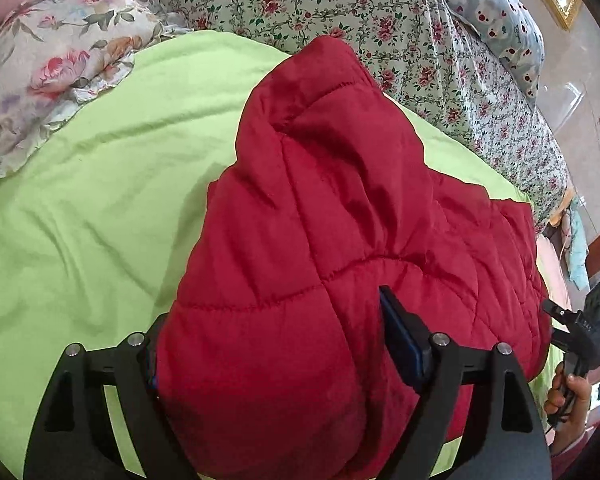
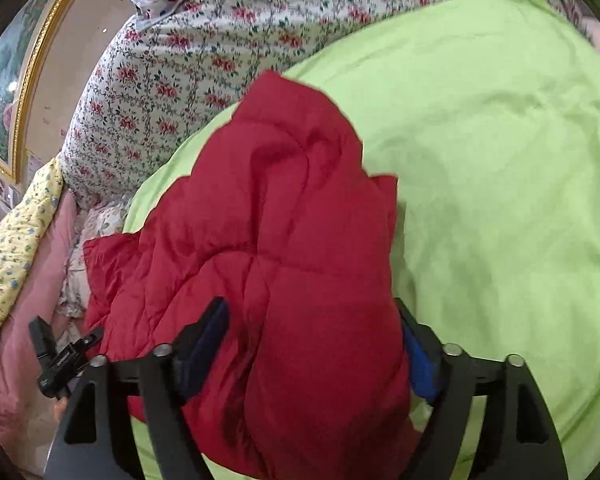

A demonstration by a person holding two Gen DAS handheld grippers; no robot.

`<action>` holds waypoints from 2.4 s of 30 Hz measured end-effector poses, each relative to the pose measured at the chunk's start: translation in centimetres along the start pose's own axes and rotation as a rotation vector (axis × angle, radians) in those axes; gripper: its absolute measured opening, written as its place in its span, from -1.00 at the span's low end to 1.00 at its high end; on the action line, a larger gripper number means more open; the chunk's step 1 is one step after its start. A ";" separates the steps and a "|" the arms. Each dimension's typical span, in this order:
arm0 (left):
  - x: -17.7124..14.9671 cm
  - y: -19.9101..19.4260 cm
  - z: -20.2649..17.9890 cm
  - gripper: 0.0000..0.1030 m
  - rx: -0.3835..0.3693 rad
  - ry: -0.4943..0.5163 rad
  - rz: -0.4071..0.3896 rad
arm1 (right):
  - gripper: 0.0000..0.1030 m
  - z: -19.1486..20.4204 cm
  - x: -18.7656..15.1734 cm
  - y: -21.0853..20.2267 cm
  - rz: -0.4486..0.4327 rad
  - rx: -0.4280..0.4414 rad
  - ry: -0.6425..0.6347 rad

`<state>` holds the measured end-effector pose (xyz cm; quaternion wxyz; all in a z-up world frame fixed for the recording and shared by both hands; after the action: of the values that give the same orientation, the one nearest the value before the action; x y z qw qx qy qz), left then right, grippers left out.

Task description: Fold large clothes

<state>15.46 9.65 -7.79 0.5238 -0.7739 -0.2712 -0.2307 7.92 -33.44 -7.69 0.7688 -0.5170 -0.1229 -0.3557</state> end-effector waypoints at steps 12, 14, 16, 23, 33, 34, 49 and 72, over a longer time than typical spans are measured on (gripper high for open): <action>2.3 -2.6 1.7 0.79 0.176 0.077 -0.134 | 0.67 0.2 1.0 -0.6 -0.043 -0.086 -0.092; 3.1 -3.2 1.5 0.81 0.177 0.080 -0.166 | 0.69 0.6 1.2 -0.4 -0.049 -0.108 -0.123; 3.7 -2.9 0.8 0.83 0.136 0.087 -0.155 | 0.71 1.3 1.5 -0.4 -0.060 -0.124 -0.161; 3.5 0.2 -1.8 0.84 0.079 0.149 -0.062 | 0.86 3.3 2.9 1.3 -0.075 -0.141 -0.251; 2.2 3.1 -3.3 0.36 0.092 0.215 0.011 | 0.78 4.1 3.0 4.5 -0.026 -0.145 -0.293; 2.2 3.2 -3.5 0.20 0.095 0.225 0.010 | 0.59 4.1 2.9 4.7 -0.024 -0.146 -0.298; 5.7 2.6 -4.4 -0.55 -0.024 0.110 -0.043 | -0.73 5.5 6.1 2.8 -0.114 -0.086 -0.264; 4.8 7.6 -2.6 -0.55 0.006 0.021 0.002 | -0.70 1.8 5.9 7.0 -0.093 -0.127 -0.159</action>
<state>23.83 5.75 -8.99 0.5292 -0.7701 -0.2654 -0.2374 17.15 -32.81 -8.55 0.7051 -0.5848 -0.1845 -0.3561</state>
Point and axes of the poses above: each gripper's, at about its wrist camera, not at the fingertips, and y roughly the way its jaws point, z to its left, x to its top, the point moved 9 cm from there along y, roughly the way its jaws point, and after that the axes turned 7 degrees about -z, right-handed, at the moved point
